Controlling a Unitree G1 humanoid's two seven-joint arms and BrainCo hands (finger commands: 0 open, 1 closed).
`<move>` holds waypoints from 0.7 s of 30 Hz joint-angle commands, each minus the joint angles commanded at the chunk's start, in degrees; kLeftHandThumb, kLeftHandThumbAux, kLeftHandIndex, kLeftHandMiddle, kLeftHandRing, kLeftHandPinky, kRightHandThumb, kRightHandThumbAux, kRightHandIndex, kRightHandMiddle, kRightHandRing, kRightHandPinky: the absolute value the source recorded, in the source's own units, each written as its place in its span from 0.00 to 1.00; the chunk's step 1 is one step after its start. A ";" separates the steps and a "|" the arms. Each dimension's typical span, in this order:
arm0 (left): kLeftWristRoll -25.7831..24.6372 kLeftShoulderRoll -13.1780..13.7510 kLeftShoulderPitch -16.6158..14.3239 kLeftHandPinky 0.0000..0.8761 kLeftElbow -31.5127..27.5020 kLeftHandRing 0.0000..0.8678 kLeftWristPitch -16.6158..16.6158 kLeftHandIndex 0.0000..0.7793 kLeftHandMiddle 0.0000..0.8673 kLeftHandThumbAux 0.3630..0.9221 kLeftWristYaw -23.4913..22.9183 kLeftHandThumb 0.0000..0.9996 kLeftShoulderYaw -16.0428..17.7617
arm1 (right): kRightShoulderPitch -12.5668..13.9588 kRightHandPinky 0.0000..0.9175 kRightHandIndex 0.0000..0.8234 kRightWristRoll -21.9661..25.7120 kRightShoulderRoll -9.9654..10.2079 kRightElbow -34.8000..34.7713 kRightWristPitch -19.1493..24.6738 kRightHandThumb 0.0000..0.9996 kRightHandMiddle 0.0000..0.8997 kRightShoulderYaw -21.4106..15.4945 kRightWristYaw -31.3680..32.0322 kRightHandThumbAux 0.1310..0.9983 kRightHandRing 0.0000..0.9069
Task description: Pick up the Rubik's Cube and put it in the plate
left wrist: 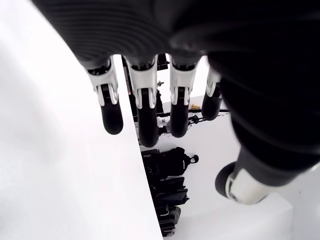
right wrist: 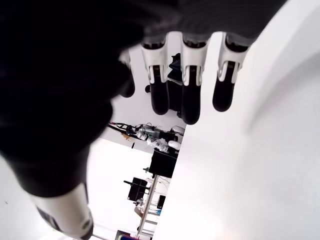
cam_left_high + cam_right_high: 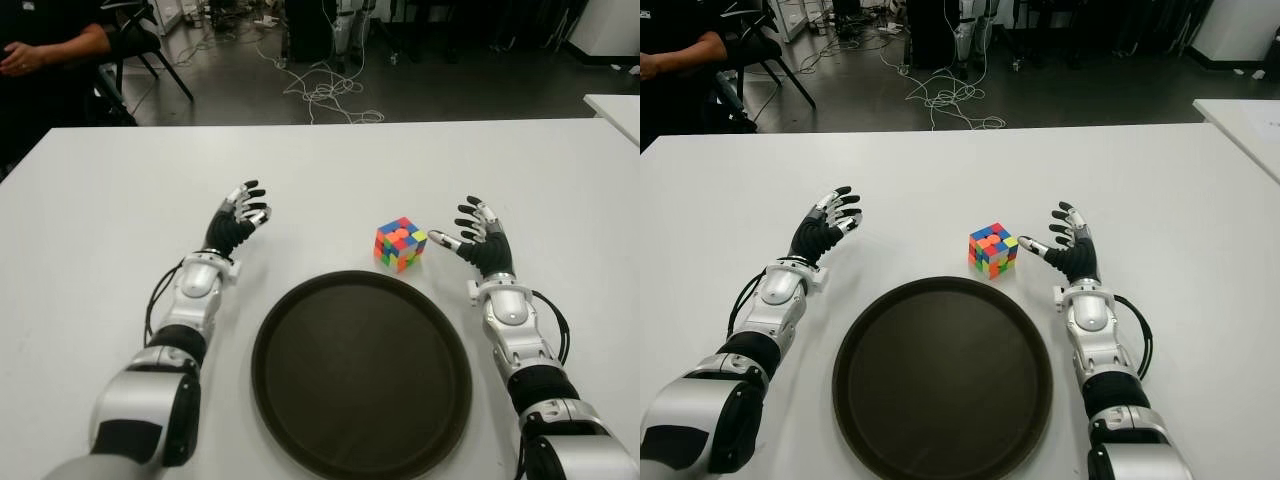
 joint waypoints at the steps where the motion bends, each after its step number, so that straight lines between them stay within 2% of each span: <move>1: 0.05 0.03 -0.04 0.19 0.09 0.21 0.10 0.16 0.20 0.57 0.09 0.16 -0.01 | -0.07 0.25 0.14 -0.06 -0.02 0.12 0.01 0.04 0.23 0.03 -0.07 0.75 0.24; 8: 0.21 0.03 -0.14 0.23 0.39 0.22 0.38 0.16 0.20 0.58 0.41 0.19 -0.10 | -0.18 0.25 0.15 -0.47 -0.16 0.34 0.15 0.03 0.23 0.15 -0.35 0.75 0.24; 12: 0.10 0.00 -0.11 0.24 0.33 0.23 0.18 0.16 0.20 0.54 0.20 0.18 -0.04 | -0.10 0.25 0.14 -0.33 -0.11 0.14 0.38 0.03 0.22 0.04 -0.06 0.75 0.23; 21: -0.43 -0.15 -0.05 0.24 0.14 0.22 0.17 0.16 0.20 0.56 -0.42 0.19 0.30 | -0.05 0.24 0.15 -0.03 -0.05 0.17 0.15 0.02 0.23 -0.20 0.14 0.76 0.24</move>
